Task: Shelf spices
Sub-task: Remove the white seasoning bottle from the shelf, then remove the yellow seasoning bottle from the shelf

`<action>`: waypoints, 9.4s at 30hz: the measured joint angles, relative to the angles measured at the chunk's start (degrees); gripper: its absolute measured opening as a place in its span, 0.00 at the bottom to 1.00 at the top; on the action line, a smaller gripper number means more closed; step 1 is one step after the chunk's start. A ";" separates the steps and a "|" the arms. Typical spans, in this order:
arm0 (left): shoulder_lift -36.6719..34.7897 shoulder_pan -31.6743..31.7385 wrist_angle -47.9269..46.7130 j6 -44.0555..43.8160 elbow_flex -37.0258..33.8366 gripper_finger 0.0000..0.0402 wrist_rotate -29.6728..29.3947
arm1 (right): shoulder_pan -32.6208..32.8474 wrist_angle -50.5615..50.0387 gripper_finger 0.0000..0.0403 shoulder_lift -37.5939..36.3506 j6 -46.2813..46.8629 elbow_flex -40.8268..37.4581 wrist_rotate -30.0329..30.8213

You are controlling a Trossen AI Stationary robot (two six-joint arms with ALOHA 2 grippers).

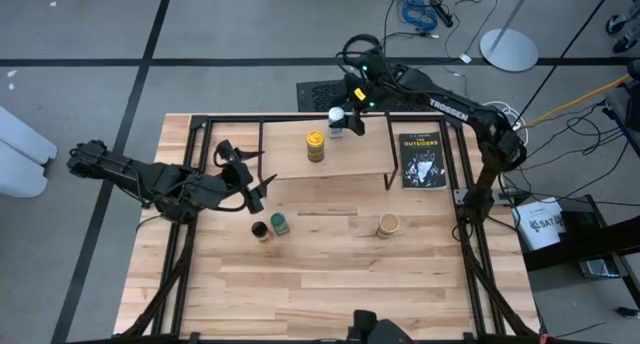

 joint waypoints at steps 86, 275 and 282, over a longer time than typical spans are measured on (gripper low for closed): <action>0.00 0.04 6.27 7.14 -0.04 0.77 1.36 | 40.31 -42.86 0.46 -27.81 39.80 -1.29 32.06; 25.10 42.59 20.36 5.72 6.61 0.61 67.08 | 74.27 -10.75 0.73 -43.00 67.88 -46.19 75.73; 23.90 38.30 18.06 5.50 9.79 0.61 67.14 | 74.27 -10.79 0.73 -42.98 67.91 -46.21 75.71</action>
